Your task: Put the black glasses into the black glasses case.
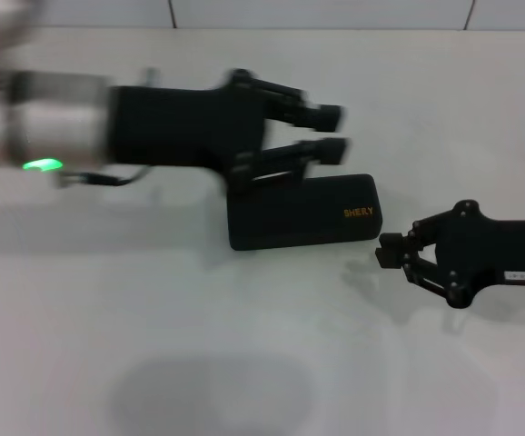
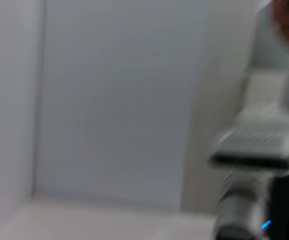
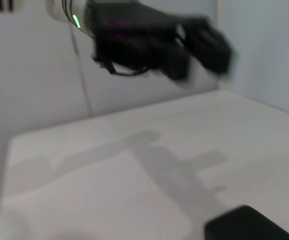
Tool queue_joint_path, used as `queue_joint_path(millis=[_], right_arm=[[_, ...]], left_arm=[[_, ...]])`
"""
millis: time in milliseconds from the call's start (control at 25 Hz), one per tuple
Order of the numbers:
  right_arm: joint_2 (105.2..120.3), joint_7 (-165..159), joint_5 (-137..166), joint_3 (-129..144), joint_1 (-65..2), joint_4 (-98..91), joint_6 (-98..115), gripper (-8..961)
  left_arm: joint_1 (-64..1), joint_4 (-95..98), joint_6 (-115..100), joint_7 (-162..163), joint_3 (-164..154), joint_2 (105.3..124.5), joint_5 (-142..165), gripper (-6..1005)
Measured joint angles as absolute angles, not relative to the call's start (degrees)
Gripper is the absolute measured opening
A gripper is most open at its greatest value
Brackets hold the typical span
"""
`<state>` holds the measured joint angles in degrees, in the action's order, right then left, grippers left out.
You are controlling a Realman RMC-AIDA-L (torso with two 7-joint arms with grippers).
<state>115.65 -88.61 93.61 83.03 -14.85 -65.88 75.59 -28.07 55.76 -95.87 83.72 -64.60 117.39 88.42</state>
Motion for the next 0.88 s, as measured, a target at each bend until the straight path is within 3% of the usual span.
queue_joint_path(millis=[80, 280, 400, 520, 720, 880], right_arm=[[115.58, -88.29, 93.6, 80.15, -15.66, -65.34, 80.72, 192], [115.66, -85.94, 89.19, 76.25, -17.65, -63.65, 91.66, 202], [115.69, -85.44, 85.87, 76.12, -18.42, -64.0, 94.7, 269], [115.71, -84.68, 82.72, 76.07, -19.17, -64.29, 96.77, 337], [115.62, -84.25, 80.93, 76.02, -20.6, -64.18, 97.68, 449], [115.77, -84.18, 80.88, 75.99, -21.03, -63.92, 97.63, 615]], left_arm=[[-25.64, 55.19, -103.01, 78.1, -61.96, 116.04, 84.47, 283], [-22.12, 50.13, -110.39, 75.85, -56.52, 113.77, 82.79, 474], [-19.74, 49.2, -111.89, 76.65, -56.3, 112.24, 84.55, 579], [-19.0, 47.79, -112.02, 76.57, -56.07, 111.91, 85.57, 684], [-18.76, 44.48, -112.06, 75.2, -55.89, 111.75, 86.8, 680], [-18.81, 42.86, -112.02, 74.42, -55.76, 111.73, 86.84, 680]])
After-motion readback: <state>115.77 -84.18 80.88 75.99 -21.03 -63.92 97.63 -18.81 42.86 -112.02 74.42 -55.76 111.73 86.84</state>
